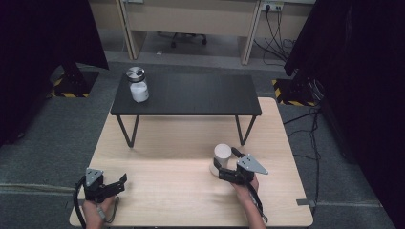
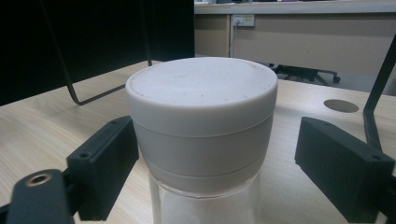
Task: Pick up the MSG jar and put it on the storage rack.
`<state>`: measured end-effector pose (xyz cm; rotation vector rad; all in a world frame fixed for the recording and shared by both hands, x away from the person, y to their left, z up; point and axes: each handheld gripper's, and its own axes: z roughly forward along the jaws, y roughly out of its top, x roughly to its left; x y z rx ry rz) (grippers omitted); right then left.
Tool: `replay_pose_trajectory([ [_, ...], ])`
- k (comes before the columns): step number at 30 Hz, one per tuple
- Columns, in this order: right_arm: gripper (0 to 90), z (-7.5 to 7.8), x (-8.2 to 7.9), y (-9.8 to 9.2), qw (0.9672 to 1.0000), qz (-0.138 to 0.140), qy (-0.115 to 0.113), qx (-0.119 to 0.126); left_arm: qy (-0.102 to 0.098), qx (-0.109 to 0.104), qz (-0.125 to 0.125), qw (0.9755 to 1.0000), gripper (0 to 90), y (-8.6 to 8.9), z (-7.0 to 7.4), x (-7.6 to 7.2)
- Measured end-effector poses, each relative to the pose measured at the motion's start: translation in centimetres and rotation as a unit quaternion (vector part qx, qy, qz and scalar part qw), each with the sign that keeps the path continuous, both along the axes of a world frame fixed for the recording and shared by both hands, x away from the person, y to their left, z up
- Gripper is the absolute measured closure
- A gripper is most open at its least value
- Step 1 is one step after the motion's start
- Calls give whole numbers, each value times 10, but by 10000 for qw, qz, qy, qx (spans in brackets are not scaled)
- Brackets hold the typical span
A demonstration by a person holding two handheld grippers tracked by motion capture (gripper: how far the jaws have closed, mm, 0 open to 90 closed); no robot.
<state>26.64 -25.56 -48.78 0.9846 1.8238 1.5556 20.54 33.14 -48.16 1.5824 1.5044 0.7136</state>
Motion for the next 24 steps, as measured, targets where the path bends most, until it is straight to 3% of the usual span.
replay_pose_trajectory([
  [8,219,3,2,-1,10000,61,-1,-21,1,14,-4,10000,0,0,0,0],
  [12,334,6,3,-2,9998,188,-9,-79,10,66,-8,10000,0,-2,0,0],
  [18,335,8,1,1,9999,132,71,-44,-27,12,7,10000,0,-1,0,-1],
  [24,338,8,-4,5,9999,32,5,-101,-44,22,12,10000,0,-1,-1,-2],
])
